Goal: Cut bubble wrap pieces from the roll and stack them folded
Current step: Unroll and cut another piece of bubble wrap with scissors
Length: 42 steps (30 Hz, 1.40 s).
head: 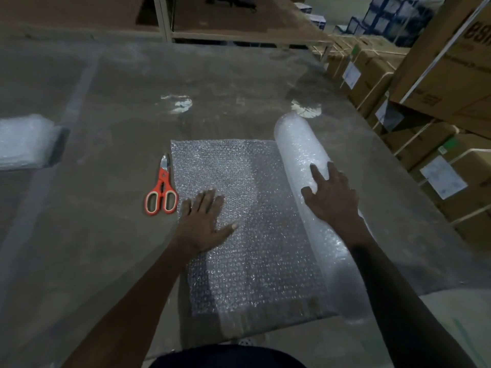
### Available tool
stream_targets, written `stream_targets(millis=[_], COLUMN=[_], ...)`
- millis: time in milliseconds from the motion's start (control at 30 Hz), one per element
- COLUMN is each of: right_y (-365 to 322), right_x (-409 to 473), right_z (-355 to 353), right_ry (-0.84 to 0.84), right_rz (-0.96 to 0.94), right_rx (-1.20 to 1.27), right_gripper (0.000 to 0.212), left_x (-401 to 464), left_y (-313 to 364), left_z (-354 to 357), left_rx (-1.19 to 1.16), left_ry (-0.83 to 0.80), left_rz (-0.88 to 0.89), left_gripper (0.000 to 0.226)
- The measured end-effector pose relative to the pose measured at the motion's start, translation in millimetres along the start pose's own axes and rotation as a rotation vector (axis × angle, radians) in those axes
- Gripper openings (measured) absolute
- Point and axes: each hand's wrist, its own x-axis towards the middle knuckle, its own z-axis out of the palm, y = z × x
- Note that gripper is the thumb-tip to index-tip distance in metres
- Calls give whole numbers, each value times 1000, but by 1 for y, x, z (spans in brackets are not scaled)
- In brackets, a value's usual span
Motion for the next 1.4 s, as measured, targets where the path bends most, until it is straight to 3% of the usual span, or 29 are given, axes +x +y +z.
stream_targets(millis=[167,533,633,767,867,1000,1167,1400], right_y=[20,-5,-38,-100,-153,-223,-286,-327], right_x=[1,-4,-5,-12,-22,-32,-31,-23], right_z=[4,2,-7,0,15,36,60,80], right_ry=[-73,-25,54,94,-8,-134,-191,-204], right_rz=[-2,-39,-133,-302,-400,-392,-333,-295], right_rx=[21,-87,-27,196,397,525,551,340], right_gripper=[100,105,95,76,69,56,28,44], left_x=[-1,-6,-14,-33,-52,-73,-82,-84], left_y=[-12,-2,-9,-44,-81,-121,-144,-153], left_z=[-4,-12,-22,-42,-52,-64,-65,-55], left_rx=[14,17,72,22,29,29,58,120], left_ry=[-23,-68,-18,145,148,128,78,36], left_rz=[16,9,35,-16,-149,-236,-254,-239], left_gripper=[94,93,99,85,94,110,121,106])
